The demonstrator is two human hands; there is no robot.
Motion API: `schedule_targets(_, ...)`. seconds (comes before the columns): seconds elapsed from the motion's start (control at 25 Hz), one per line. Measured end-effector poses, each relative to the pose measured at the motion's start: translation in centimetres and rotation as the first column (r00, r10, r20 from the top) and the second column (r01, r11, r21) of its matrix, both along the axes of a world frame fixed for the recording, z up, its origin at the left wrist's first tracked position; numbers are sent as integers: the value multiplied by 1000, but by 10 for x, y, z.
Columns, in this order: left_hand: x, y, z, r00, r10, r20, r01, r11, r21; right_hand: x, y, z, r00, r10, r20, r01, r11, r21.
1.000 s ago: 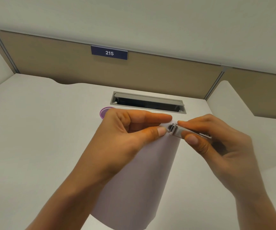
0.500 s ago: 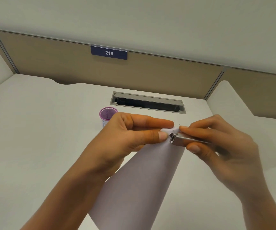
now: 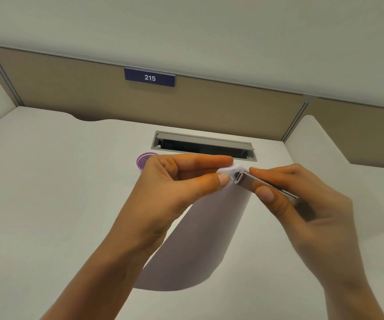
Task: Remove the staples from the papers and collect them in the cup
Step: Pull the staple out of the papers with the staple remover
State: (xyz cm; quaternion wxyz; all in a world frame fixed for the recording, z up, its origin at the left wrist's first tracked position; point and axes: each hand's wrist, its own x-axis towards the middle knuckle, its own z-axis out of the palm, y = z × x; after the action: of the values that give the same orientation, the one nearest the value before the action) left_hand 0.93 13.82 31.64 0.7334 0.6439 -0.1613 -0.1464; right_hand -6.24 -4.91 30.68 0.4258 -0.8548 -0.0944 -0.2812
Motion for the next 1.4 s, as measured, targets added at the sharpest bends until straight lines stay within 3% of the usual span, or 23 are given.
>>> schedule_targets(0.36, -4, 2, 7, 995, 20, 97, -28, 996, 86, -1, 4, 8, 995, -62, 75, 70, 992, -106)
schedule_targets(0.52, -5, 3, 9, 993, -3, 122, -14, 991, 136, 0, -1, 10, 997, -6, 70, 19, 984, -179)
schedule_targets(0.76, -2, 7, 7, 988, -121, 95, 105, 983, 152, 0, -12, 11, 993, 121, 0, -120, 984, -129)
schedule_targets(1.08, 5, 7, 2, 947, -321, -28, 322, 940, 115, -1, -26, 11, 961, 275, -35, -277, 958, -77)
schedule_targets(1.4, 15, -1, -13, 833, -460, -308, 454, 886, -97, -1, -30, 9, 962, 267, 60, -233, 913, -336)
